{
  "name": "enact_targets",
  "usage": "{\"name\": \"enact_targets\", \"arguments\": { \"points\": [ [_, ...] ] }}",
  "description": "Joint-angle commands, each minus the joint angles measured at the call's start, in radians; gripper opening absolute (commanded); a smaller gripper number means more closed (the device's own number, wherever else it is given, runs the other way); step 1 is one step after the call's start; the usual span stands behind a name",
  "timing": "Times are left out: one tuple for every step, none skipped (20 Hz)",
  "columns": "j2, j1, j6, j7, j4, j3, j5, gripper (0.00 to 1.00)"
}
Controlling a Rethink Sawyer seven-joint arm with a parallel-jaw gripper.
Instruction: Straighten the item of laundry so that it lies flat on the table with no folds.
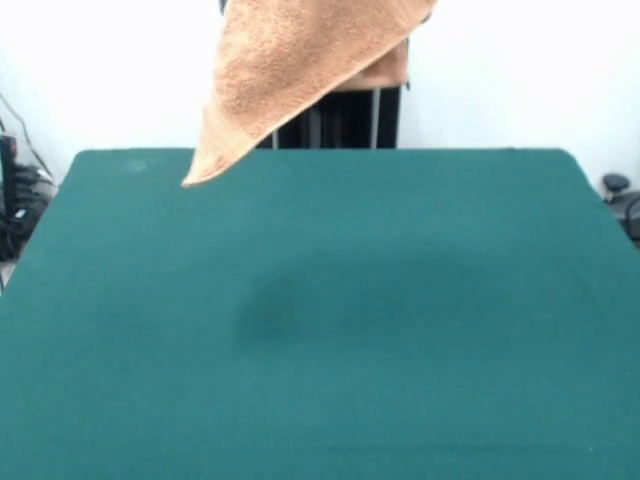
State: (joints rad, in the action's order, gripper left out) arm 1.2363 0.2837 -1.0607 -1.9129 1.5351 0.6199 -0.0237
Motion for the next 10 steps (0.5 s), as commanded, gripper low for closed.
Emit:
{"name": "enact_targets", "arguments": {
  "points": [
    [-0.027,-0.07,0.231,0.1,0.234,-0.175,-0.012,0.0],
    [-0.032,-0.083,0.26,0.101,0.252,-0.185,-0.012,0.0],
    [-0.037,-0.097,0.289,0.105,0.267,-0.196,-0.013,0.0],
    [-0.04,-0.111,0.314,0.109,0.283,-0.206,-0.012,0.0],
    [-0.043,-0.126,0.335,0.114,0.296,-0.217,-0.011,0.0],
    [-0.044,-0.14,0.351,0.121,0.306,-0.226,-0.013,0.0],
    [-0.045,-0.155,0.355,0.129,0.315,-0.234,-0.012,0.0],
    [-0.043,-0.169,0.362,0.137,0.321,-0.242,-0.017,0.0],
    [-0.041,-0.183,0.364,0.143,0.327,-0.25,-0.021,0.0],
    [-0.039,-0.197,0.367,0.153,0.333,-0.257,-0.023,0.0]
  ]
}}
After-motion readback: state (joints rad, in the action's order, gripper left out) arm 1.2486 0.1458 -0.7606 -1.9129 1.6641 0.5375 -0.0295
